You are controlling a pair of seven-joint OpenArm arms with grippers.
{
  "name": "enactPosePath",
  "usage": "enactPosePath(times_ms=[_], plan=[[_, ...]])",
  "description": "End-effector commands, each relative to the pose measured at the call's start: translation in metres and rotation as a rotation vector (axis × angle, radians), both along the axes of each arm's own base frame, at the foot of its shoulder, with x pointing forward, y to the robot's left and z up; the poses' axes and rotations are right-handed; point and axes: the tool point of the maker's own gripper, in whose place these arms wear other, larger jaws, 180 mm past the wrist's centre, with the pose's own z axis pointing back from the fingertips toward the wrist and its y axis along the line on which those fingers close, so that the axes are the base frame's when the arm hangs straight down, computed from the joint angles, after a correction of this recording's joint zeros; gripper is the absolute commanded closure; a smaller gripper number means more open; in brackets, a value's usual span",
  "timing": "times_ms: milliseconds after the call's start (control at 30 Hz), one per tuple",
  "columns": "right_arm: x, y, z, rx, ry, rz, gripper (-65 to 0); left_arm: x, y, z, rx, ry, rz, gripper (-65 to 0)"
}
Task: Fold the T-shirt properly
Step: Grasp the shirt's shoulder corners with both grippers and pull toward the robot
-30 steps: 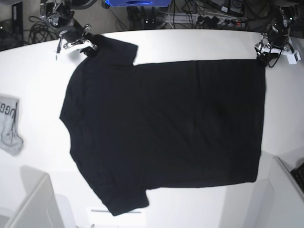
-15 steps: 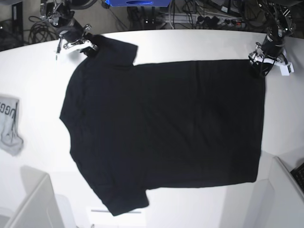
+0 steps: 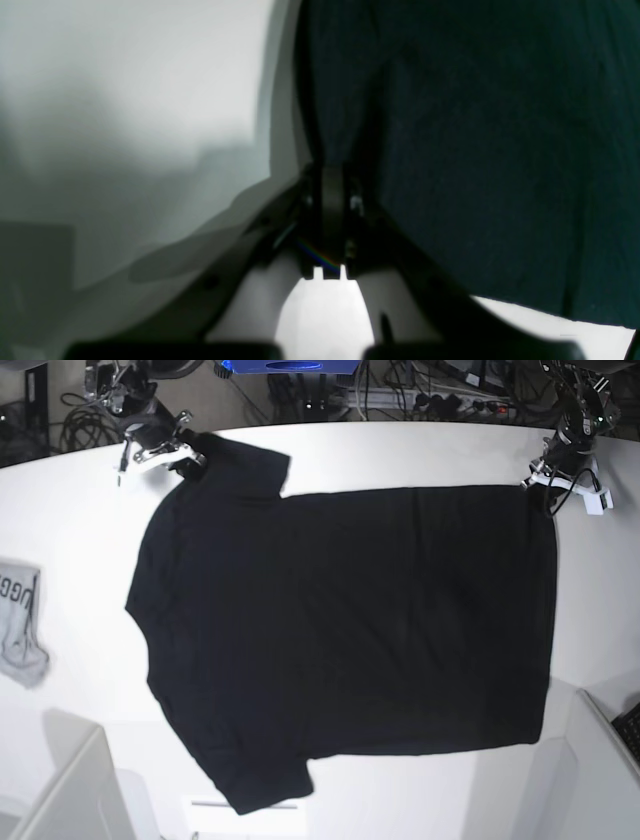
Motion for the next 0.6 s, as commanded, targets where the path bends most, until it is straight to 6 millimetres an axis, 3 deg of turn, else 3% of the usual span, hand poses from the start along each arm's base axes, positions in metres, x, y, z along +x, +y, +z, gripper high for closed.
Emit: enactPosePath(times_ms=[0, 333, 567], plan=[[-0.027, -0.005, -0.013, -0.036, 0.109, 0.016, 0.0, -0.012, 0.005, -0.002, 0.019, 0.050, -0.014, 0.0], [-0.044, -0.005, -0.017, -0.035, 0.145, 0.016, 0.0, -0.027, -0.002, 0.012, 0.056, 0.056, -0.062, 0.0], [-0.043, -0.007, 0.001, -0.057, 0.106, 0.024, 0.0, -0.031, 0.004, 0.013, 0.162, 0.100, -0.111, 0.0]])
